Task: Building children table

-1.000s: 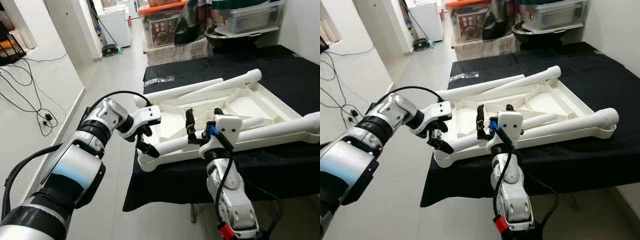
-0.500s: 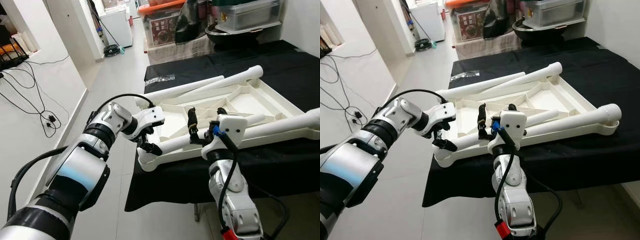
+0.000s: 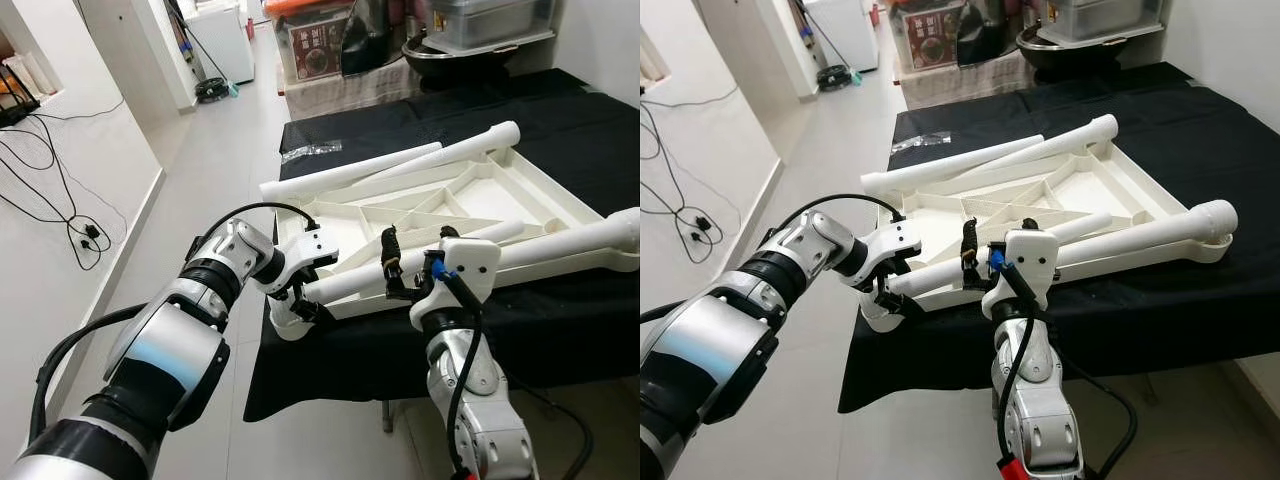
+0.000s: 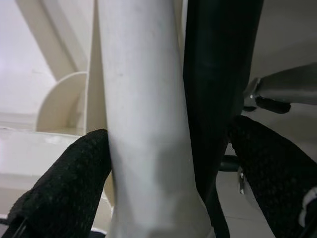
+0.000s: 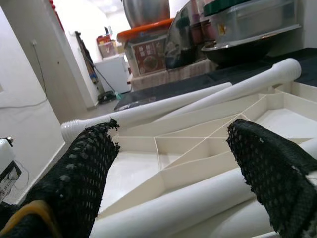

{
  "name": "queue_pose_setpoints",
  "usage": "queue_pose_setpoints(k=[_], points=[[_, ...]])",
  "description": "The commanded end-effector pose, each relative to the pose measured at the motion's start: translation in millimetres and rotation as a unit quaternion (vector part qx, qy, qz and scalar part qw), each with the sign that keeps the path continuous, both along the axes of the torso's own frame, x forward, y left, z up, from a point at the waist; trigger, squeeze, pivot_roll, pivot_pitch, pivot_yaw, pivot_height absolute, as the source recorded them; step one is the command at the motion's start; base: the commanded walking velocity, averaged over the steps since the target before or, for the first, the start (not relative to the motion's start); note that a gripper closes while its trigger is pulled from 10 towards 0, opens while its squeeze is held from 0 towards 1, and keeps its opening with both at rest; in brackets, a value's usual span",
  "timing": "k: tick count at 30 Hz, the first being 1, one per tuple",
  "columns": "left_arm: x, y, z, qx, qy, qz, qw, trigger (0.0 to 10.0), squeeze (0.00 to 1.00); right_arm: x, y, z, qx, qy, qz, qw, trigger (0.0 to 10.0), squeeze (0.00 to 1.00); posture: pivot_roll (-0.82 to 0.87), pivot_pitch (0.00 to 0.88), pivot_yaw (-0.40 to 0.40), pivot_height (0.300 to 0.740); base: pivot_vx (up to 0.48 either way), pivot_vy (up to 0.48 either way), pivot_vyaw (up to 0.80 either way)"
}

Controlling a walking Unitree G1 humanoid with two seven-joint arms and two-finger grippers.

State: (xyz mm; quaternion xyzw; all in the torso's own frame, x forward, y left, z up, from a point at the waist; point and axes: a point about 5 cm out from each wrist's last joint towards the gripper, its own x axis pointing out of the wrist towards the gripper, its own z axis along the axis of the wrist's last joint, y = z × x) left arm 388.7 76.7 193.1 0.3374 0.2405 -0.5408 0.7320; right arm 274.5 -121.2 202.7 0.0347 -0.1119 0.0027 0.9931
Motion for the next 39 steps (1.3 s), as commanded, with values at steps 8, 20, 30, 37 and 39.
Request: queue_pose_setpoints(k=[8,20,30,37,39], points=[[4.3,21.4,-4,0.020,-0.016,0.043,0.999,0.0,0.00,-1.5,8.3,-1,-0.004,0.010,0.024,1.000,10.0,0.00,-0.02,0.102,0.133,0.740,0.000,0.000,0.00],[14.4,18.2,29,-0.015,-0.091,0.056,0.994,0.0,0.00,3.9,15.2,-2,-0.002,0.009,0.034,0.999,10.0,0.00,-0.02,0.058,0.136,0.740,0.000,0.000,0.00],[22.9,23.5,68,-0.084,-0.163,0.087,0.979,10.0,0.00,12.6,11.8,3,-0.002,-0.004,0.030,1.000,10.0,0.00,-0.01,0.014,0.120,0.740,0.000,0.000,0.00],[26.1,41.1,78,-0.126,-0.273,0.116,0.947,10.0,0.00,24.4,13.7,15,0.018,-0.022,0.066,0.997,10.0,0.98,-0.02,0.000,0.108,0.740,0.000,0.000,0.00],[24.9,42.1,74,-0.145,-0.283,0.119,0.941,10.0,0.00,27.8,12.7,15,0.022,-0.017,0.078,0.997,10.0,1.00,-0.02,0.000,0.103,0.740,0.000,0.000,0.00]])
